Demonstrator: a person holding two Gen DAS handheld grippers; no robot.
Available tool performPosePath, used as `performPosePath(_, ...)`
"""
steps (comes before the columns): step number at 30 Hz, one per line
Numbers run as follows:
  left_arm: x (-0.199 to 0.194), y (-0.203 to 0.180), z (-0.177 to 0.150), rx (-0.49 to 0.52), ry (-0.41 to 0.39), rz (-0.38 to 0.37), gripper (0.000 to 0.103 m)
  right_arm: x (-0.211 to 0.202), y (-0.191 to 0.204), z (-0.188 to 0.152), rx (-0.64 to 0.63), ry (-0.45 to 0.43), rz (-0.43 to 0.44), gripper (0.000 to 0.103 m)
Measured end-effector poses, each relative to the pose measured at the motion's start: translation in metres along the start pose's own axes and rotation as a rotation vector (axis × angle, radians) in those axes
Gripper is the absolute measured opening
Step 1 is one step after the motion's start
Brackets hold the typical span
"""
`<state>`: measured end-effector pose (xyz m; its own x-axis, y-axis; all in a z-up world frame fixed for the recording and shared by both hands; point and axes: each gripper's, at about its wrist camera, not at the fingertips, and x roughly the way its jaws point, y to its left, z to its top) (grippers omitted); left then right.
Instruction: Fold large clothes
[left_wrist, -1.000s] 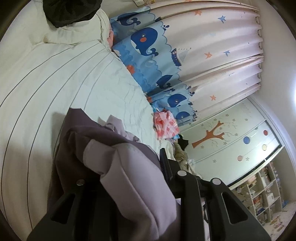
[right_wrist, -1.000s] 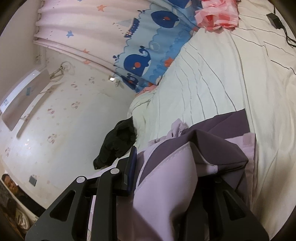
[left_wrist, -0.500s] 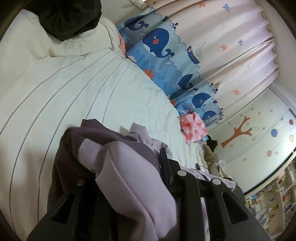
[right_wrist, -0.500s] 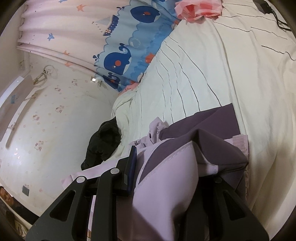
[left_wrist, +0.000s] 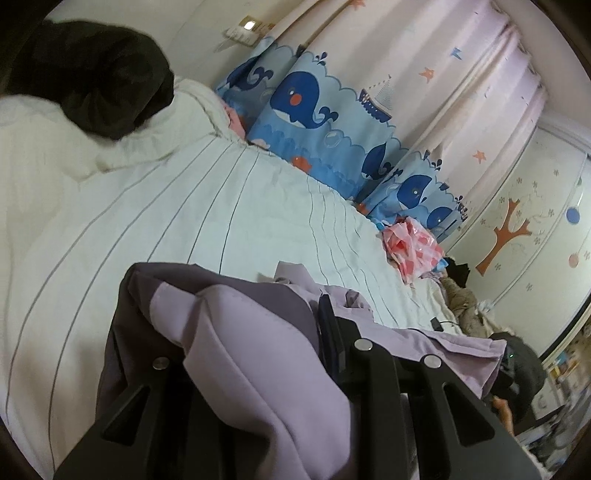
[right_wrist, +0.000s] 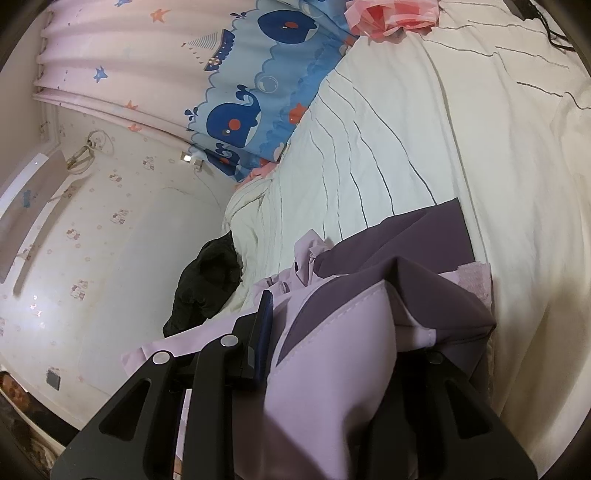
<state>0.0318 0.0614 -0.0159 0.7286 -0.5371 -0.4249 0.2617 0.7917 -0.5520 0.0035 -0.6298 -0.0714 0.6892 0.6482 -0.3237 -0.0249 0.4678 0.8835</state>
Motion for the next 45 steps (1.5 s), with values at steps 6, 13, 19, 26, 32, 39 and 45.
performPosePath(6, -0.002, -0.013, -0.002, 0.09, -0.031, 0.038, 0.025, -0.006, -0.001, -0.002, 0.006, 0.019, 0.017, 0.031)
performPosePath(13, -0.004, -0.024, -0.007, 0.145, -0.052, 0.064, 0.025, -0.02, 0.007, -0.006, -0.003, 0.041, 0.084, 0.059)
performPosePath(19, -0.005, -0.036, -0.01, 0.191, -0.069, 0.085, 0.025, -0.043, 0.015, -0.016, -0.009, 0.037, 0.127, 0.074)
performPosePath(26, -0.005, -0.036, -0.01, 0.187, -0.07, 0.084, 0.025, -0.073, 0.022, -0.03, -0.018, 0.095, 0.149, 0.082)
performPosePath(32, -0.005, -0.037, -0.01, 0.189, -0.07, 0.078, 0.025, -0.098, 0.029, -0.052, -0.051, 0.198, 0.147, 0.082)
performPosePath(39, -0.005, -0.032, -0.009, 0.168, -0.05, 0.06, 0.025, -0.129, 0.034, -0.079, -0.038, 0.291, 0.22, 0.082)
performPosePath(45, -0.002, -0.023, -0.01, 0.108, -0.022, 0.066, 0.025, -0.145, 0.033, -0.1, -0.048, 0.387, 0.073, 0.096)
